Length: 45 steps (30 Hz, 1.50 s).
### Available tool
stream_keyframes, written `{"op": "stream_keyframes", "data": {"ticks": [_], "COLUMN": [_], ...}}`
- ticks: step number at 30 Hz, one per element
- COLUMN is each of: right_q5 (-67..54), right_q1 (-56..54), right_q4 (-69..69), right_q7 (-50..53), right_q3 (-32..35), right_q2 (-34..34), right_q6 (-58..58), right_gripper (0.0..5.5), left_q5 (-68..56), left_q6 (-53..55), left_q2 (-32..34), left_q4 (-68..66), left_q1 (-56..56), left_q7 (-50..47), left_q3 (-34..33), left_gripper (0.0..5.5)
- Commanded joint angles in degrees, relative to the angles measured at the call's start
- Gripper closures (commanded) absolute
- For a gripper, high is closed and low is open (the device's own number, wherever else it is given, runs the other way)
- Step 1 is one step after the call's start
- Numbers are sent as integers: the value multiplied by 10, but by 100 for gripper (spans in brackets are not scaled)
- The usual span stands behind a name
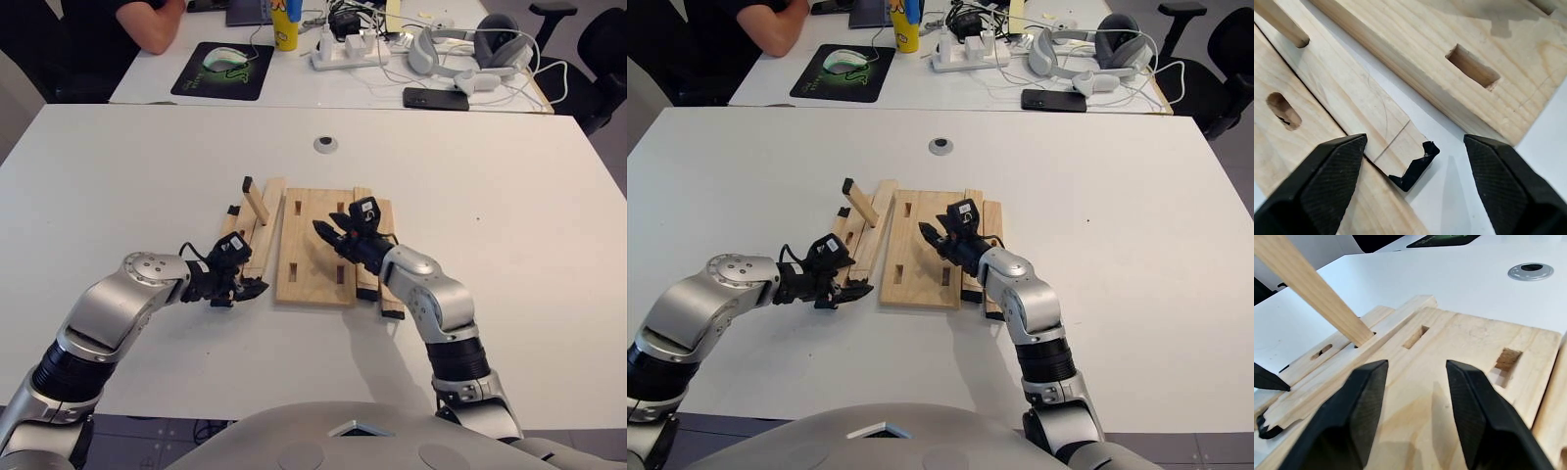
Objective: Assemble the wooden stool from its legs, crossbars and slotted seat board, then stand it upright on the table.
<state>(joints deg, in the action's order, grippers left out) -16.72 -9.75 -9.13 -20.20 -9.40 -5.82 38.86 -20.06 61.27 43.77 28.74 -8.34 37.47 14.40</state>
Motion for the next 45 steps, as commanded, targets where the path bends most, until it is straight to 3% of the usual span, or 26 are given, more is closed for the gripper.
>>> {"op": "stream_keyframes", "data": {"ticks": [1,12,19,32,45], "right_q5": [-2,-2,-3,-3,-1], "right_q1": [-3,8,8,5,6], "right_q4": [-13,-25,-26,-27,-24], "right_q7": [4,14,15,9,11], "right_q3": [1,3,-1,-10,-12], "right_q2": [0,6,5,4,4], "right_q6": [10,14,18,29,26], "right_gripper": [331,331,331,331,331], "left_q5": [7,12,7,30,89], "left_q6": [6,-6,20,14,-11], "left_q2": [21,56,-18,-49,13], "left_q4": [2,-4,-11,-44,-33], "left_q1": [13,9,-3,19,-23], "left_q7": [2,20,-22,-79,-72], "left_q3": [6,16,26,5,28], "left_gripper": [183,183,183,183,183]}}
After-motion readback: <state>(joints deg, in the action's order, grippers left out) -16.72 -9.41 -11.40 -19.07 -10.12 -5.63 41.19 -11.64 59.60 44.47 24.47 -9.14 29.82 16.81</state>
